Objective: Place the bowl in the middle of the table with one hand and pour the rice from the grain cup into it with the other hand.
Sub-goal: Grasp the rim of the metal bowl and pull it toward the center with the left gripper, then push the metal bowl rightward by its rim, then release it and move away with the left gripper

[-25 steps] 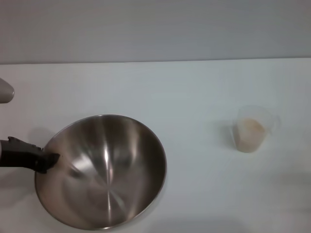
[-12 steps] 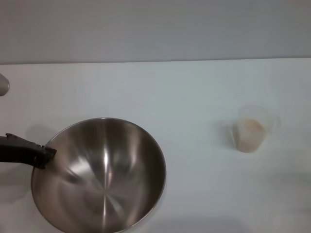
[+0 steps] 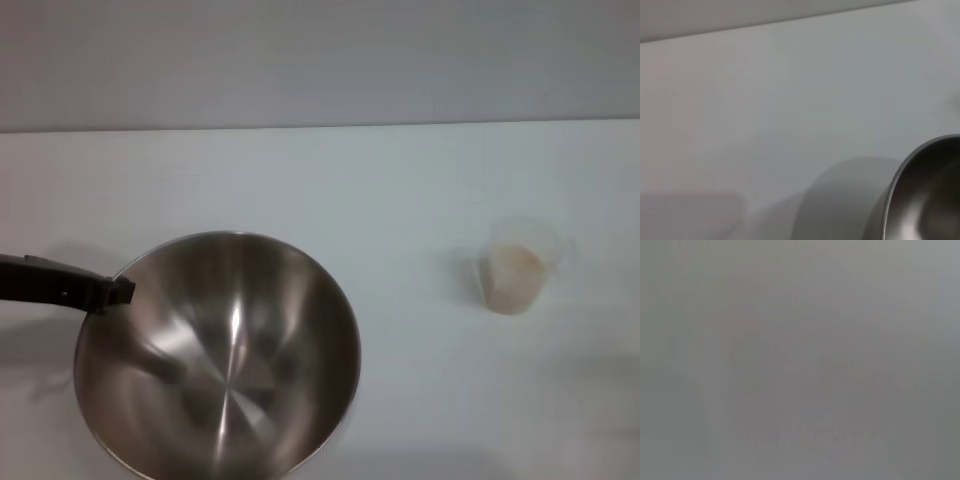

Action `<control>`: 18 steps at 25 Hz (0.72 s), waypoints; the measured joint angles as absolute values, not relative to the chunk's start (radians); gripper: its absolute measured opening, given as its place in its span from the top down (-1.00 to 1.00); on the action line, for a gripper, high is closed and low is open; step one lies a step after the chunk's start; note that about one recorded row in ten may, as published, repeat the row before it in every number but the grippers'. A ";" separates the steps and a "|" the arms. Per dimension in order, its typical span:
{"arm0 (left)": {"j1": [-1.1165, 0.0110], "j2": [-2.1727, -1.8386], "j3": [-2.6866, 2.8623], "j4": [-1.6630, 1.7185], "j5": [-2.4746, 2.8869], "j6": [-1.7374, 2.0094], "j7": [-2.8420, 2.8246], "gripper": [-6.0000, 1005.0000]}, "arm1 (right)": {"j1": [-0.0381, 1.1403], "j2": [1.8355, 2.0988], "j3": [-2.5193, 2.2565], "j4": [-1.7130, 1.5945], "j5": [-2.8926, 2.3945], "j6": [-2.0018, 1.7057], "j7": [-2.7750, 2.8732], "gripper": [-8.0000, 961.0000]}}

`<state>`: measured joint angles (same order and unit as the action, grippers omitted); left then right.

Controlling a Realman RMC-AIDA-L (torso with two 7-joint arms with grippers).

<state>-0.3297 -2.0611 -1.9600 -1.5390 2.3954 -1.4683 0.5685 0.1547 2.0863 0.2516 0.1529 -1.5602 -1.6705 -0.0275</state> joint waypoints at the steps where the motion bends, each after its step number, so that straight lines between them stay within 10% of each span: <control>1: -0.337 -2.061 -1.967 -1.534 2.389 -1.472 0.574 0.93 | 0.155 2.086 0.252 0.153 -1.560 -1.670 -0.028 -0.60; 18: -0.476 -2.067 -1.885 -1.379 2.290 -1.330 0.612 0.90 | 0.168 2.086 0.250 0.157 -1.563 -1.670 -0.028 -0.60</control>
<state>-0.4756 -2.0675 -1.8851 -1.3793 2.2899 -1.3300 0.6118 0.1684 2.0862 0.2499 0.1565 -1.5631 -1.6705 -0.0276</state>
